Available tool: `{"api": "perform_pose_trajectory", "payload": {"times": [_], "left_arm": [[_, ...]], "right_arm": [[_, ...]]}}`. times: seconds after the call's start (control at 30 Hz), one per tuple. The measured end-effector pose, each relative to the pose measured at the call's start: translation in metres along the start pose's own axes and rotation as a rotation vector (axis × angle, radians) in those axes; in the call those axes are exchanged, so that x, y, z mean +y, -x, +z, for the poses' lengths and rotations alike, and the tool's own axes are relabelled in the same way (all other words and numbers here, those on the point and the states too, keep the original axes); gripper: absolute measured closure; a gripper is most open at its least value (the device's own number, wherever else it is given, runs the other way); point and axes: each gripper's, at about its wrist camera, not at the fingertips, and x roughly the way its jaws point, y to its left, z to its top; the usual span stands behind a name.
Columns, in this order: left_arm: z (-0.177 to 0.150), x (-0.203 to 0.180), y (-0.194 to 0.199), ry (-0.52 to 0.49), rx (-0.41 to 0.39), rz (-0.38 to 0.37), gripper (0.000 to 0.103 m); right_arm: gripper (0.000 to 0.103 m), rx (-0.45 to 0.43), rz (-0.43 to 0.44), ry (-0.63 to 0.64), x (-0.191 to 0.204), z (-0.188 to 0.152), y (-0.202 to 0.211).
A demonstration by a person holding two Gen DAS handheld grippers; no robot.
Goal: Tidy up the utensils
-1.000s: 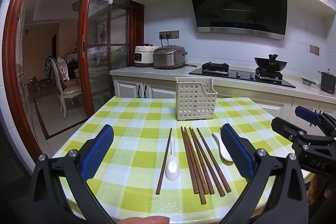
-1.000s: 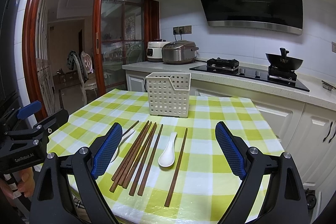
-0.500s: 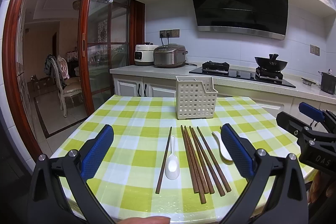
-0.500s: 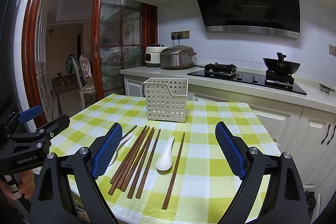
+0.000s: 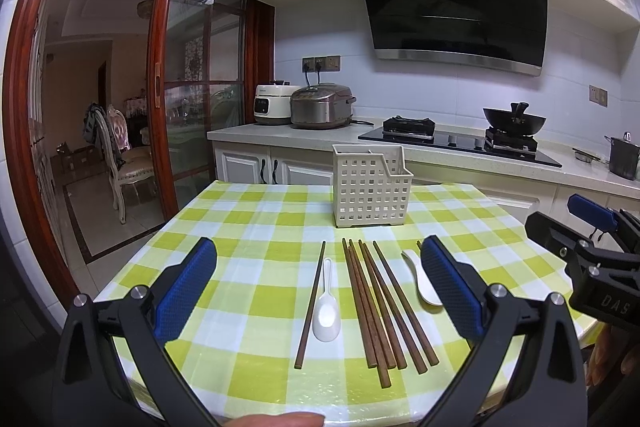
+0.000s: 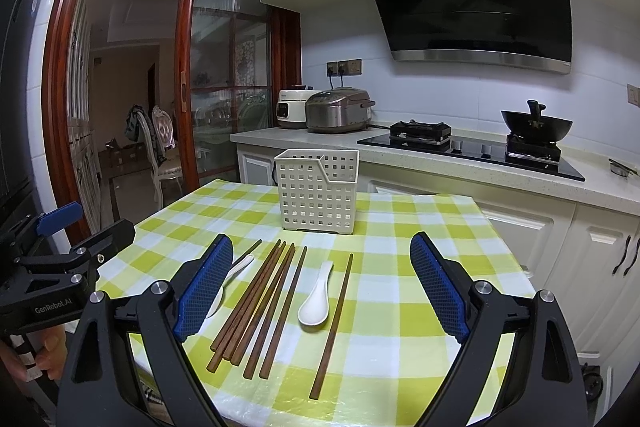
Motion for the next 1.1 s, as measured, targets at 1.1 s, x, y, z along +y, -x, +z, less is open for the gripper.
{"api": "perform_pose_trajectory", "payload": {"times": [1.1], "left_arm": [[0.0014, 0.0005, -0.0045, 0.018, 0.016, -0.048, 0.004]], "right_arm": [[0.018, 0.005, 0.007, -0.020, -0.0021, -0.0025, -0.0008]]}}
